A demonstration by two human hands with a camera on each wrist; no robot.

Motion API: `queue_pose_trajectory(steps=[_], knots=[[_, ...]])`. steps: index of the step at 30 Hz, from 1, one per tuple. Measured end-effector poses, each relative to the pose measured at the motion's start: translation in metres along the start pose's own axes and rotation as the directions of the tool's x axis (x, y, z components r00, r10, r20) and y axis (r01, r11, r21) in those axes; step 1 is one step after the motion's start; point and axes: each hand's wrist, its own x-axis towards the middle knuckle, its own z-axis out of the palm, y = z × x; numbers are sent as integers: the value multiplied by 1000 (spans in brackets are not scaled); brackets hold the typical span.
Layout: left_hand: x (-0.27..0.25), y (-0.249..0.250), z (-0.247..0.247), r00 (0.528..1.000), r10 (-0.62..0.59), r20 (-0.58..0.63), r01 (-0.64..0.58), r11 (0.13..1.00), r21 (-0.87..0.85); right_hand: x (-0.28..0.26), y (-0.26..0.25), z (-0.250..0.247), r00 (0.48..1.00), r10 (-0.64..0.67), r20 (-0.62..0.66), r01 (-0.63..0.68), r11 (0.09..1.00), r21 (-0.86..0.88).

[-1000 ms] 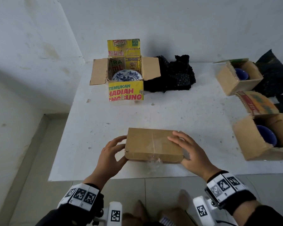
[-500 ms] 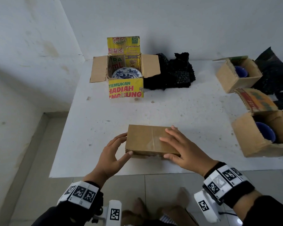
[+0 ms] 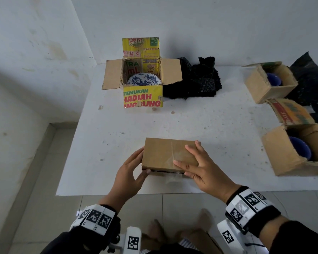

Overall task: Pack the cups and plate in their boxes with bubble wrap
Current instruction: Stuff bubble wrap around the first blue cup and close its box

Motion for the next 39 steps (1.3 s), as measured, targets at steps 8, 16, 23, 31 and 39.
queue_pose_trajectory(steps=[8,16,23,31,39], knots=[[-1,4,-7,997,77,-28,-74,994,86,0,-8,-4,999,-4,-33,-1,988,-157],[7,-2,-2,999,26,-39,-23,996,81,28,-23,5,963,-3,-269,-9,999,-43],[3,0,2,996,-69,-63,66,997,-39,36,-21,7,964,-62,-259,35,994,-108],[4,-3,2,993,-111,-42,108,992,-66,28,-16,21,959,-146,-243,87,968,-237],[3,-3,3,991,-126,-36,123,989,-81,27,-18,24,985,-125,-121,69,918,-391]])
